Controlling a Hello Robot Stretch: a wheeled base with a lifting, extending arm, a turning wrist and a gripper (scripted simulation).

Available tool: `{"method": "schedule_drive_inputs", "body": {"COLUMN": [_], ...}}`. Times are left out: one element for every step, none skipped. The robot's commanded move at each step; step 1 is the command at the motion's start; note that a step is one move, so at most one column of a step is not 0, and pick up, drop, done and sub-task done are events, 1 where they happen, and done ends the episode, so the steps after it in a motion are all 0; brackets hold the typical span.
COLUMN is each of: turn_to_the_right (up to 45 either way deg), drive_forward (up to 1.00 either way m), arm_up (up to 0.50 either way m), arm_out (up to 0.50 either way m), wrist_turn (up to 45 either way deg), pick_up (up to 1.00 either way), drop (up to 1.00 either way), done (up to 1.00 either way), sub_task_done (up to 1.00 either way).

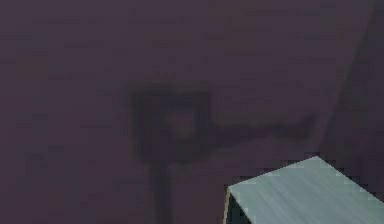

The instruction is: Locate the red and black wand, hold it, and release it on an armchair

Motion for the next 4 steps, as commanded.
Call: {"method": "schedule_drive_inputs", "body": {"turn_to_the_right": [0.0, 0.0, 0.0, 0.0], "drive_forward": [0.00, 0.00, 0.00, 0.00], "arm_up": [0.00, 0.00, -0.26, 0.00], "arm_out": [0.00, 0.00, 0.00, 0.00], "wrist_turn": [45.0, 45.0, 0.0, 0.0], "pick_up": [0.00, 0.00, 0.00, 1.00], "drop": [0.00, 0.00, 0.00, 0.00], "done": [0.00, 0.00, 0.00, 0.00], "sub_task_done": [0.00, 0.00, 0.00, 0.00]}}
